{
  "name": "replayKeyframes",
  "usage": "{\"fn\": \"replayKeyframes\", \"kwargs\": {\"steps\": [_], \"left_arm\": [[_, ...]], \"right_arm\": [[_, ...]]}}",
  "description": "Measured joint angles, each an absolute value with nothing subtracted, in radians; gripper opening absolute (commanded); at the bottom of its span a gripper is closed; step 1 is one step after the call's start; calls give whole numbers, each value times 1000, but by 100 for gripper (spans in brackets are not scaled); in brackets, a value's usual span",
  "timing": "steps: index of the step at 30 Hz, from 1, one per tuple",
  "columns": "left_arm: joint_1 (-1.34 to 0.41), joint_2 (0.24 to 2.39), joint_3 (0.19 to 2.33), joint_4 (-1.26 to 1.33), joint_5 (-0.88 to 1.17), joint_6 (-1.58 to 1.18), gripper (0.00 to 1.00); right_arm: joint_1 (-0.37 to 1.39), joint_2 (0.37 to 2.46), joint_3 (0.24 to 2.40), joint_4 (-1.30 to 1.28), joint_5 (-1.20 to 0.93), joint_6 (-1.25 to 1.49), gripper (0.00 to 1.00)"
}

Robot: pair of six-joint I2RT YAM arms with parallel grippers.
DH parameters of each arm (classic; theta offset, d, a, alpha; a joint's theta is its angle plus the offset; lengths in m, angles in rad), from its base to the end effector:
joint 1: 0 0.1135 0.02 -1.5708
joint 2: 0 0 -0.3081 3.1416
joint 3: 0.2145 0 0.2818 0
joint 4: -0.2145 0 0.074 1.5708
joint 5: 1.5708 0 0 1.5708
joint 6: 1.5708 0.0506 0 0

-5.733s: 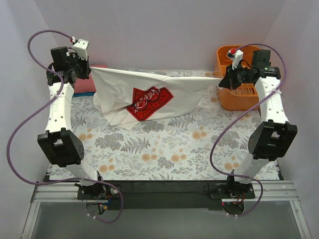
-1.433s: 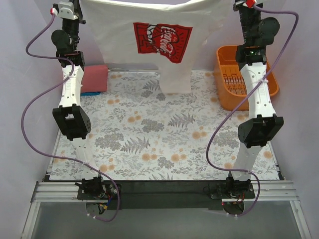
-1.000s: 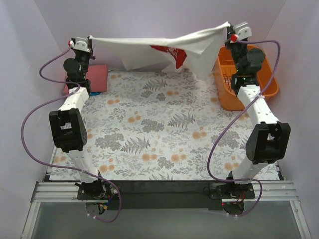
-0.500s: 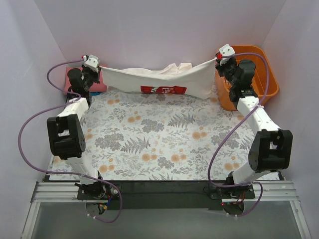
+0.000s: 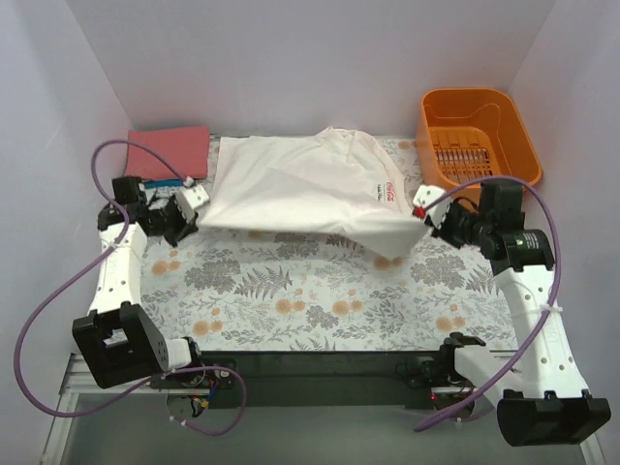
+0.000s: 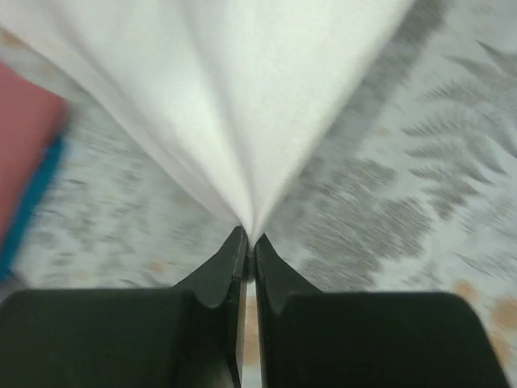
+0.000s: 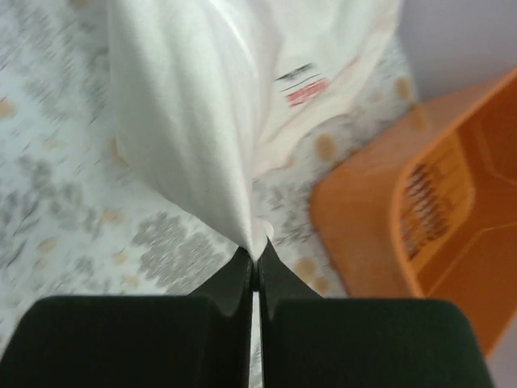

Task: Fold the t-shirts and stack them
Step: Flatten the tshirt out

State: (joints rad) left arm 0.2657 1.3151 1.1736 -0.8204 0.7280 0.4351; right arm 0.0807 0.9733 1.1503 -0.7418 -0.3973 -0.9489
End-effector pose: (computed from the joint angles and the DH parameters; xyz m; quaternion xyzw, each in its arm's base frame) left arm 0.2858 0.0429 0.3405 0.1818 0.8793 -0.2228 0.3797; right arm 0.2068 0.0364 0.4112 -0.5057 0.7008 -0.0419 0.5015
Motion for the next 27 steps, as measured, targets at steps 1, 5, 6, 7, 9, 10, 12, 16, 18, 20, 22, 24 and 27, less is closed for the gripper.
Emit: {"fn": "replayKeyframes", "kwargs": {"steps": [1, 5, 6, 7, 9, 10, 12, 16, 18, 20, 22, 24, 27], "left_arm": [[263, 1298, 1110, -895, 712, 484, 0], [262, 1270, 889, -1026, 611, 610, 0], [262, 1266, 846, -1036, 583, 632, 9], [262, 1264, 811, -1049, 557, 653, 15], [262, 1264, 781, -1064, 517, 685, 38], [263, 1264, 781, -1069, 505, 701, 43], [268, 1269, 796, -1079, 496, 709, 44], [281, 1327, 920, -1121, 515, 701, 43], [283, 1377, 1005, -1128, 542, 669, 44], [282, 1422, 1062, -1104, 569, 607, 44], [275, 1438, 1063, -1068, 570, 554, 43], [252, 1456, 1052, -1013, 553, 467, 43], [197, 1499, 1041, -928, 506, 327, 41]], "right_arm": [[81, 953, 1124, -822, -402, -985, 1], [99, 919, 1032, -1056, -414, -1110, 28], [112, 920, 1015, -1108, -418, -1137, 57], [123, 923, 1004, -1145, -418, -1150, 71], [155, 932, 989, -1202, -410, -1187, 94], [170, 935, 988, -1227, -397, -1224, 98], [190, 934, 989, -1251, -387, -1286, 98], [195, 984, 1041, -1284, -367, -1308, 95], [193, 1072, 1098, -1277, -369, -1265, 79], [191, 1173, 1160, -1265, -385, -1209, 61], [194, 1311, 1219, -1217, -413, -1133, 54], [204, 1419, 1242, -1153, -416, -1065, 49], [223, 1529, 1250, -1075, -406, -968, 44]]}}
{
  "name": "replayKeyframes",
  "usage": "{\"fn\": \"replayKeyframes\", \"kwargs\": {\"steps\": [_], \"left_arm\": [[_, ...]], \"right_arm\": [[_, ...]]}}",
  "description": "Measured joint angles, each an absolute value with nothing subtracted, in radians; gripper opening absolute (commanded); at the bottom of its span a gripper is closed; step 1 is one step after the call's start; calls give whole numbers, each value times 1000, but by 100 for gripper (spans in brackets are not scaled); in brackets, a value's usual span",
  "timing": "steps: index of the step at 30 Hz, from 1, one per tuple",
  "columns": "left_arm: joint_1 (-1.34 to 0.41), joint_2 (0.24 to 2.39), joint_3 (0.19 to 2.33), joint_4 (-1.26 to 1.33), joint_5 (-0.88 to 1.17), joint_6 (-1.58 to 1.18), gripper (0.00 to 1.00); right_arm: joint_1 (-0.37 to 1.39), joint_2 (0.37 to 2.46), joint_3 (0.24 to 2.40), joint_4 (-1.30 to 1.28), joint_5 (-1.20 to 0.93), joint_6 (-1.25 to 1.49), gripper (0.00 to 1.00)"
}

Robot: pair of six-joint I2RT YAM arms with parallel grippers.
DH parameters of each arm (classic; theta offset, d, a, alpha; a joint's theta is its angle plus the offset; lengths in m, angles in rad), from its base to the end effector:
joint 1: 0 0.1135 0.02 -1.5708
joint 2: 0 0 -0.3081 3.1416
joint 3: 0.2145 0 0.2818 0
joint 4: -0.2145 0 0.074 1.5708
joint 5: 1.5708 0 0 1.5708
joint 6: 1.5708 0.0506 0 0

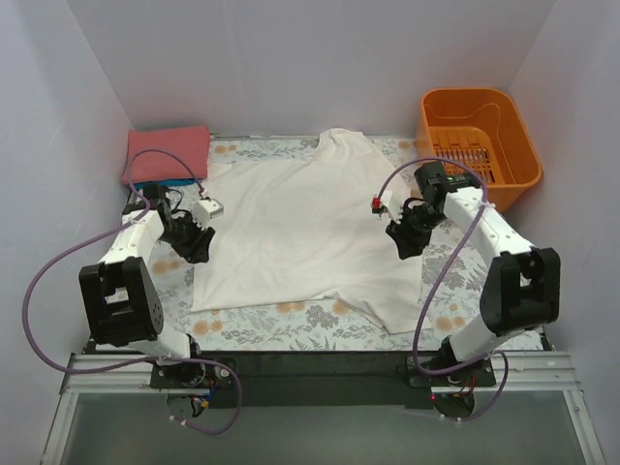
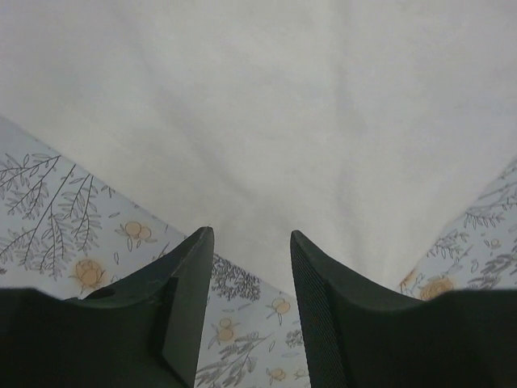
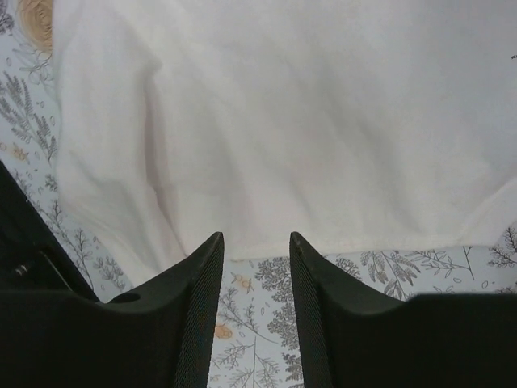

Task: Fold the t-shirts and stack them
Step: Flatten the tshirt out

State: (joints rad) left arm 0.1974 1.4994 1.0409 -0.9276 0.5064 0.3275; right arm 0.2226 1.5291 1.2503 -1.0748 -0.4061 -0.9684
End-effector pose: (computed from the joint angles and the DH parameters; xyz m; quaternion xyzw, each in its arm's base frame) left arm 0.2923 0.0334 0.2365 0.0857 0.9604 -0.2177 0.1509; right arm 0.3022 0.0889 0.2856 -0.5643 0.7938 0.1480 0.1719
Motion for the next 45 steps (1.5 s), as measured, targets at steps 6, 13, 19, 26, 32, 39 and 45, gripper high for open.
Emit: {"fn": "replayKeyframes", "kwargs": {"steps": [6, 13, 19, 26, 32, 39, 45], "left_arm": [[141, 1670, 1043, -802, 419, 130, 39], [136, 1716, 1042, -738, 347, 39, 35], [128, 1683, 995, -688, 288, 46, 24], [132, 1569, 886, -738, 235, 158, 20], [137, 1655, 1044, -901, 255, 154, 24], [138, 1873, 1364, -870, 322, 4, 31], [138, 1953, 1377, -852, 324, -92, 33]], "right_arm": [[251, 1700, 1266, -916, -329, -845, 38], [256, 1770, 1177, -790, -195, -816, 29], [268, 1670, 1016, -772, -128, -846, 29], [331, 1491, 915, -914, -181, -917, 24], [307, 1578, 1182, -973, -263, -894, 22], [296, 1848, 1434, -818, -235, -809, 19], [295, 1993, 1457, -742, -142, -780, 14]]}}
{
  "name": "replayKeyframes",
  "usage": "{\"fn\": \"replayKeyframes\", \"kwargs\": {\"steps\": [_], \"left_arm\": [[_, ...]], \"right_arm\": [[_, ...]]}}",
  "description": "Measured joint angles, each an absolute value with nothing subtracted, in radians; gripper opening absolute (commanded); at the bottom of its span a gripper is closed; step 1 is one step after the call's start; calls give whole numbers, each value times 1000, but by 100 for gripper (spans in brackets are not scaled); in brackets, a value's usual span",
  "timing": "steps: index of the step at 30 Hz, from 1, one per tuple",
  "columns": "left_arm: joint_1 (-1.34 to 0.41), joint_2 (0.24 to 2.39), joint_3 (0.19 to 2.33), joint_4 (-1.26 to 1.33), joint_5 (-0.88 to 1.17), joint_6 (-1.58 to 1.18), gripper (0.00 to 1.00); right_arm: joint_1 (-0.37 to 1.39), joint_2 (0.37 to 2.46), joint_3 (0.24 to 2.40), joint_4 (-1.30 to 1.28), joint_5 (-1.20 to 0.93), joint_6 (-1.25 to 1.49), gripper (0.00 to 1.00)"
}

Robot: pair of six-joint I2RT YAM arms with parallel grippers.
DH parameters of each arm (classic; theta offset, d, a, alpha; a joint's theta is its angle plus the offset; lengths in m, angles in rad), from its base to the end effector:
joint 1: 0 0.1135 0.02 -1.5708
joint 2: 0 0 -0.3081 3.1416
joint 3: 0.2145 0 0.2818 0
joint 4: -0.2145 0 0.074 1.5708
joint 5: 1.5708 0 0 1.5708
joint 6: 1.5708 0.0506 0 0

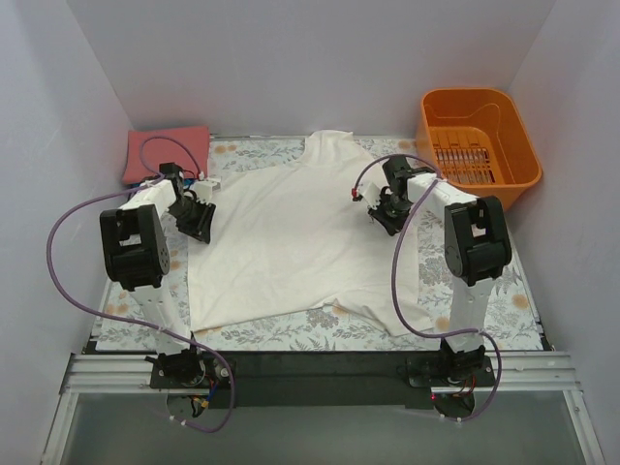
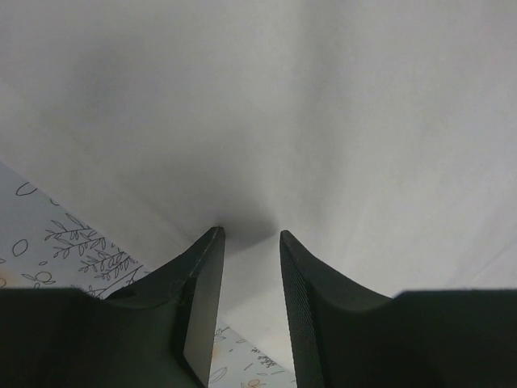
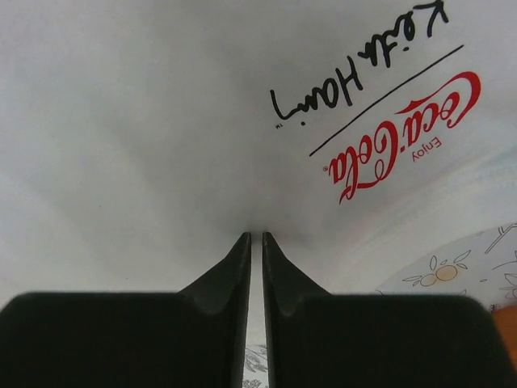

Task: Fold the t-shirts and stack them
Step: Flatten the tshirt out

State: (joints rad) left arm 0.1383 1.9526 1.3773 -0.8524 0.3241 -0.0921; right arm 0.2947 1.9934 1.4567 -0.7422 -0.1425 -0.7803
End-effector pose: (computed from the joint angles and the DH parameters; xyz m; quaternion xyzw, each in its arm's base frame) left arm 0.4141 0.0414 0.1792 -0.1017 0.9792 -0.1593 0.0743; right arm 0.4279 0.1374 0.1864 -0.5141 0.8424 0.0335 0.1577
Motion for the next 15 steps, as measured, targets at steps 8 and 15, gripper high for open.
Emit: {"fn": "replayKeyframes", "kwargs": {"steps": [8, 15], "left_arm": [[137, 1969, 1375, -836, 310, -137, 33], [129, 1948, 1341, -827, 317, -115, 32]], "right_arm": [[296, 1849, 1211, -648, -60, -828, 9], [305, 1675, 1005, -701, -80, -899, 10]]}}
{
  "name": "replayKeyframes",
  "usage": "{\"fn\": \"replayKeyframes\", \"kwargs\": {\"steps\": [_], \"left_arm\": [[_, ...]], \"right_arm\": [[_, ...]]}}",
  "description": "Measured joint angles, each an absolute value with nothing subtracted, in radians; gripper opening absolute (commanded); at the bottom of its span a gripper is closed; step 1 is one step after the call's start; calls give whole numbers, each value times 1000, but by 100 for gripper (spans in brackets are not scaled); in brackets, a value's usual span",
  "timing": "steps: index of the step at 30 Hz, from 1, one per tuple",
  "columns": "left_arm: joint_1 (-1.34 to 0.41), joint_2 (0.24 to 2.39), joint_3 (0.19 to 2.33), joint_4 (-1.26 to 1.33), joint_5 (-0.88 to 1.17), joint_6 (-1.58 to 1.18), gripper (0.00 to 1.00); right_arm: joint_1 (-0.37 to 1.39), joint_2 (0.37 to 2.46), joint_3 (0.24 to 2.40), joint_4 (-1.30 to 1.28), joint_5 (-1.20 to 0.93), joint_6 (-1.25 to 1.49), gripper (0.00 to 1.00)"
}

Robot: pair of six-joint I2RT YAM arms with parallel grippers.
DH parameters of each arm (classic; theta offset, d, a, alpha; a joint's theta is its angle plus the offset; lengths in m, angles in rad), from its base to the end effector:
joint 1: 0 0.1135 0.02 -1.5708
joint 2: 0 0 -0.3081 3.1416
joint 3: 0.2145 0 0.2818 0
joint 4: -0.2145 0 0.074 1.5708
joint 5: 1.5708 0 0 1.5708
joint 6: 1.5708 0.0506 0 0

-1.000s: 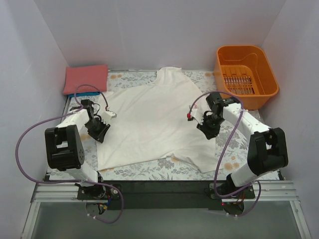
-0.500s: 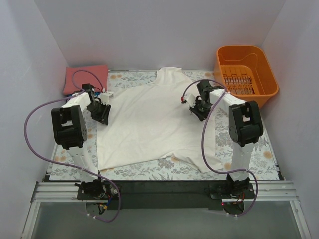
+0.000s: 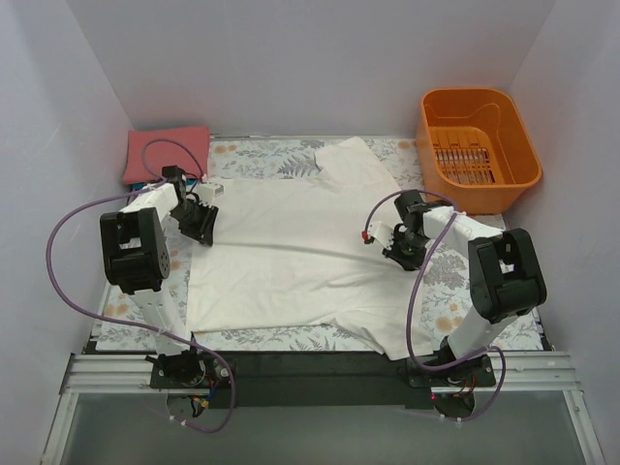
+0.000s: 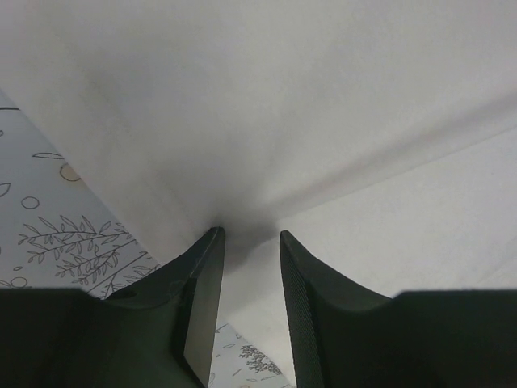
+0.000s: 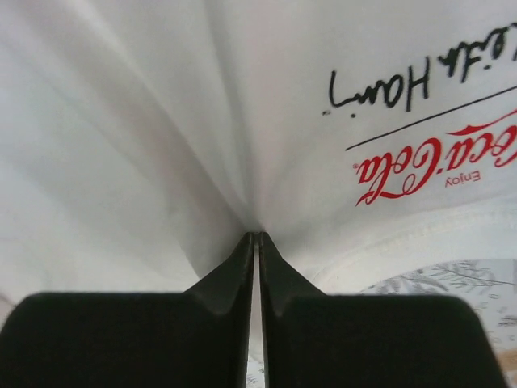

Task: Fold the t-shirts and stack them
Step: Flatten the tshirt out

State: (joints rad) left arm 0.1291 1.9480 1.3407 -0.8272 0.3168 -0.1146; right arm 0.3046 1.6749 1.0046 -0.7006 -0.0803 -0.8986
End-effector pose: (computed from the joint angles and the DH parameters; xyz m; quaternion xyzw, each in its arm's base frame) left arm 0.4090 0.0372 0.1711 -0.1091 0.9792 -0.1569 0.0684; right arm 0.3134 0.1028 0.1739 -0.5660 0.8174 0.0090 0.1070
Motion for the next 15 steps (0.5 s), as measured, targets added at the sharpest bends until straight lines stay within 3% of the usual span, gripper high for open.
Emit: {"fn": "replayKeyframes", "kwargs": {"steps": [7, 11, 15], "left_arm": [[123, 1888, 1264, -877, 308, -56, 32], [131, 1901, 1329, -952, 326, -52, 36], [144, 1940, 1548, -940, 382, -104, 41]], "right_arm": [[299, 1671, 1062, -921, -163, -923, 21], [268, 1720, 1277, -989, -244, -894, 25], [226, 1823, 1579, -943, -320, -794, 29]]}}
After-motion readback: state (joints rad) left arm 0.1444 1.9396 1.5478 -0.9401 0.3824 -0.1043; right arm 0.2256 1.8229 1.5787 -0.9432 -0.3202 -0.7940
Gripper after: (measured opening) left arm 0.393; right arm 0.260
